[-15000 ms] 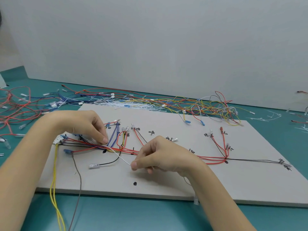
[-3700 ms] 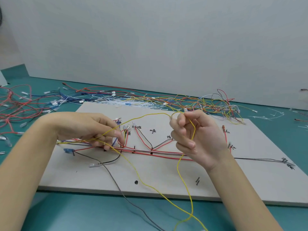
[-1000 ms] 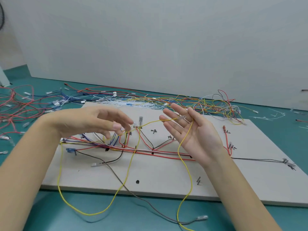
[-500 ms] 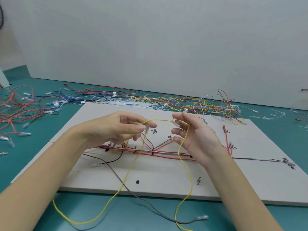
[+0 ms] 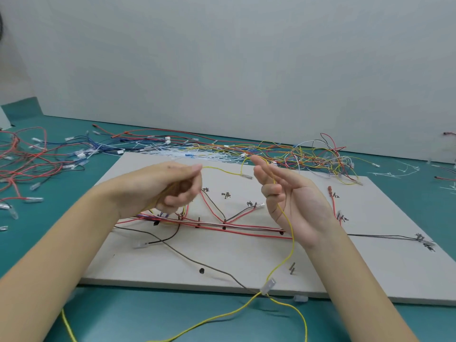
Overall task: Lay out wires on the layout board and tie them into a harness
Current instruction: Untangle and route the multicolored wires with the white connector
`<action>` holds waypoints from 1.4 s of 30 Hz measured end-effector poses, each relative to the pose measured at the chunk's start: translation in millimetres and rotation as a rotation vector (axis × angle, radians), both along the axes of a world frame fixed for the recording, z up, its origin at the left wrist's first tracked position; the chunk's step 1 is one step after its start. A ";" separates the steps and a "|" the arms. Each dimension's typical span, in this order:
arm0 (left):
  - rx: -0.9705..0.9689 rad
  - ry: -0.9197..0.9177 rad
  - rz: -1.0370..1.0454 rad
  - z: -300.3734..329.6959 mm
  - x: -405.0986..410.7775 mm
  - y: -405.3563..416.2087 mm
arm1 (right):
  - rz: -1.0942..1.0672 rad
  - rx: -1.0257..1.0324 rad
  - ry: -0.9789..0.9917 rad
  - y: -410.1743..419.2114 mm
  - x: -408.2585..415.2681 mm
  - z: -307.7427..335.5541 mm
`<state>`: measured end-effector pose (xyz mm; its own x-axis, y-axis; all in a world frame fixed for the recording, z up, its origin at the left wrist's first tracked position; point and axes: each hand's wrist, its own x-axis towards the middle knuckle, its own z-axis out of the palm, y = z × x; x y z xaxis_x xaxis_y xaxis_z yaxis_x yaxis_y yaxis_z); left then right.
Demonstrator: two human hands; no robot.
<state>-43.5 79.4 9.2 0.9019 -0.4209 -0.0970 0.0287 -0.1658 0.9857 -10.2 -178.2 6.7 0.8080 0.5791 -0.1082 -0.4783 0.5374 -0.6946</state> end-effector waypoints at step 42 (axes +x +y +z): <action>0.453 -0.629 0.139 -24.6 -15.5 -75.4 | -0.442 -0.049 -0.020 -39.5 20.5 8.2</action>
